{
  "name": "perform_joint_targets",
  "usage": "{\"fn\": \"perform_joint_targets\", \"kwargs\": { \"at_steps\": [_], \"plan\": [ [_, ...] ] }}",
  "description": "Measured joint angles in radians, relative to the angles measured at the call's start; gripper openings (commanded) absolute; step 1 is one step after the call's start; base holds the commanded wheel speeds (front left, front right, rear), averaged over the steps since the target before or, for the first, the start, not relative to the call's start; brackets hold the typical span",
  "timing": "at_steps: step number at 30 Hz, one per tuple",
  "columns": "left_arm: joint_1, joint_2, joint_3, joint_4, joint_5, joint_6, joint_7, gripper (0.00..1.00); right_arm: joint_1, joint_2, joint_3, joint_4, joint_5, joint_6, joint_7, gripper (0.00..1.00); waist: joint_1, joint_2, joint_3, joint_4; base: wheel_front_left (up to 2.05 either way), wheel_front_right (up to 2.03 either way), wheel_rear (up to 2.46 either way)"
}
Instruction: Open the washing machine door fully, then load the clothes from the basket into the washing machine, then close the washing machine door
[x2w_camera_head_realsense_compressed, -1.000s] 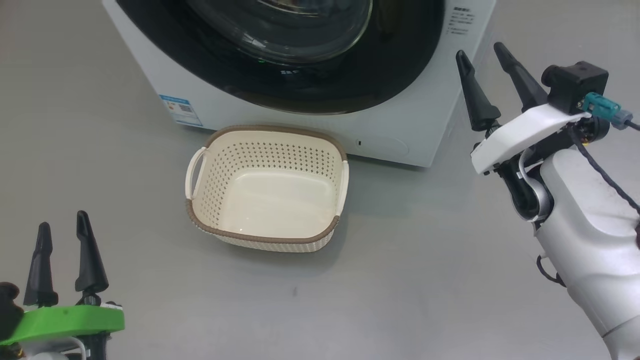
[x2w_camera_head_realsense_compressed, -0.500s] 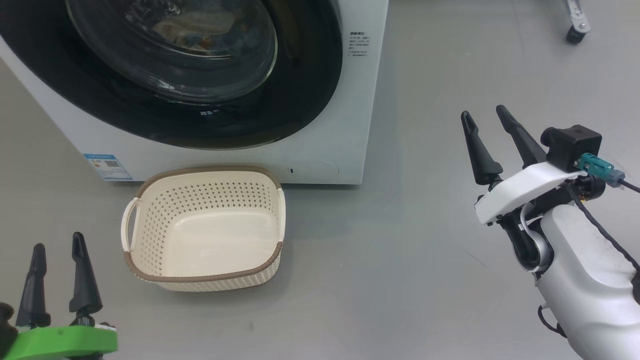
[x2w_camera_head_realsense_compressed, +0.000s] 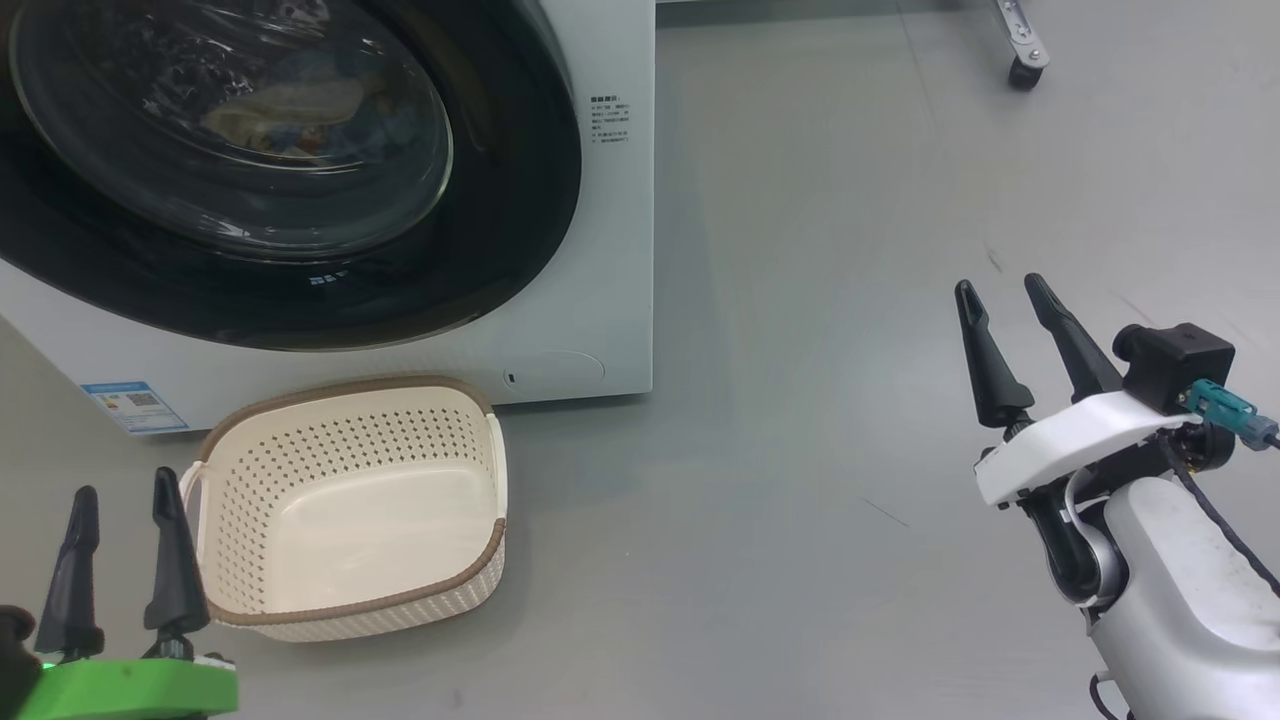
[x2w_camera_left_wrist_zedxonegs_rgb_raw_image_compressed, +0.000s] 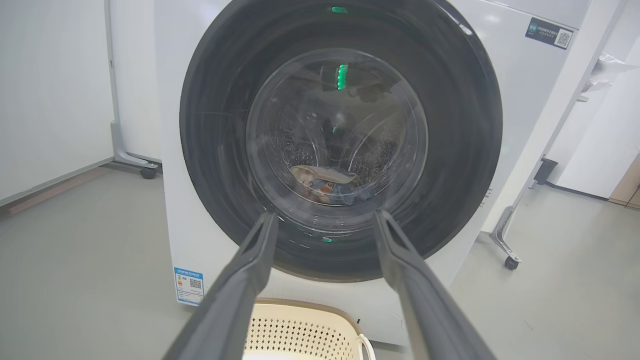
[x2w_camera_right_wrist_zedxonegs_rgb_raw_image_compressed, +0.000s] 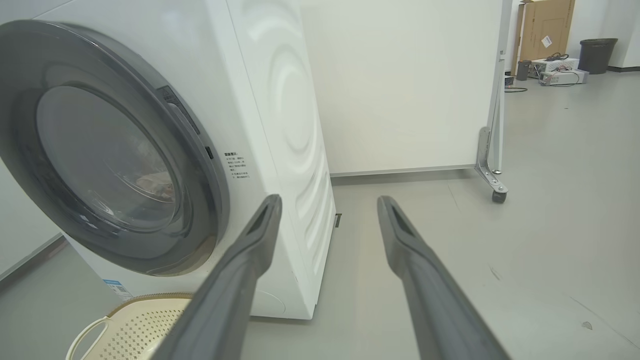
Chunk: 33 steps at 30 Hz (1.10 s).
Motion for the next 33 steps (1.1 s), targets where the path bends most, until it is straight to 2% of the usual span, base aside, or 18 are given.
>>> {"fn": "perform_joint_targets", "kwargs": {
  "at_steps": [13,32,33],
  "plan": [
    [0.007,0.005,-0.023,0.008,0.001,0.0,0.0,1.0,0.079,0.007,-0.055,-0.031,-0.044,0.0,0.0,1.0,0.0,0.0,-0.003,-0.016,0.0,0.0,0.0],
    [0.012,0.02,-0.041,0.008,0.001,0.0,0.0,1.0,0.126,0.041,-0.08,-0.043,-0.086,0.005,0.0,1.0,0.0,0.0,0.001,-0.013,0.0,0.0,0.0],
    [0.012,0.023,-0.047,0.009,0.0,0.0,0.0,0.0,0.126,0.044,-0.081,-0.042,-0.088,0.005,0.0,0.0,0.0,0.0,0.001,-0.013,0.0,0.0,0.0]
  ]
}}
